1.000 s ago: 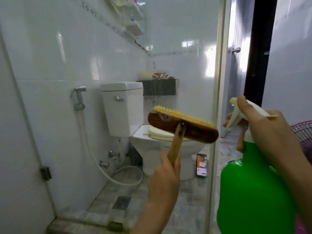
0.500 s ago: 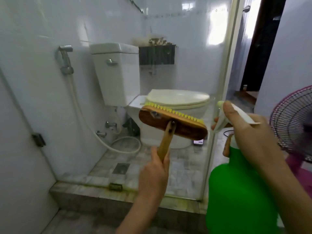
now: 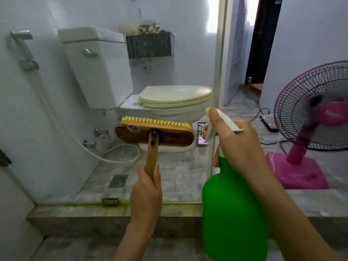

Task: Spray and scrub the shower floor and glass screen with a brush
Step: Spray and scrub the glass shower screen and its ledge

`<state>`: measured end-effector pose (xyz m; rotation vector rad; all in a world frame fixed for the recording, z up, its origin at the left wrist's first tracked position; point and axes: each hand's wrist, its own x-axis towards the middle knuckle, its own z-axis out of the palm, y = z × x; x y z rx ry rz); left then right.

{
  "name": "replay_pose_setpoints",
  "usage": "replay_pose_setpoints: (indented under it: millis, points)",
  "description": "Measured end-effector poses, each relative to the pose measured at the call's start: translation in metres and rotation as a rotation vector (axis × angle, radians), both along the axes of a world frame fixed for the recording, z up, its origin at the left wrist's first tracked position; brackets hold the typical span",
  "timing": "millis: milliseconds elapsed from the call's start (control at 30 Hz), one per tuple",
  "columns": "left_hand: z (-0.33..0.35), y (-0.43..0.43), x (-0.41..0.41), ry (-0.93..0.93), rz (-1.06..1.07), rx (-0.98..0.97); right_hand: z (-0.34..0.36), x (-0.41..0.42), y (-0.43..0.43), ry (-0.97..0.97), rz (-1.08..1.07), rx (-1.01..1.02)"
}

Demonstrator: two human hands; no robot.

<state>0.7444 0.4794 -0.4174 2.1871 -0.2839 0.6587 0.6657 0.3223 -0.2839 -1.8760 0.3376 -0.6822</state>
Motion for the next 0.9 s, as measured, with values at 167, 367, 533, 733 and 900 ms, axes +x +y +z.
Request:
replay_pose_setpoints:
  millis: [167,367,533,733,900]
  points:
    - [0.070,-0.028,0.026,-0.194,-0.089,-0.121,0.007,0.004,0.002,-0.055,0.002,-0.024]
    - [-0.044,-0.011,0.000,0.103,-0.034,0.041,-0.017,-0.003,0.011,-0.013,-0.009,-0.016]
    - [-0.033,0.001,-0.001,0.036,-0.047,0.059,-0.024,0.001,0.014,0.018,-0.005,-0.024]
    - [0.018,-0.012,0.032,-0.130,-0.057,-0.144,-0.028,0.011,0.019,-0.047,0.002,0.001]
    - [-0.088,0.033,0.002,0.121,0.002,0.071,-0.047,0.020,0.030,0.023,0.029,-0.011]
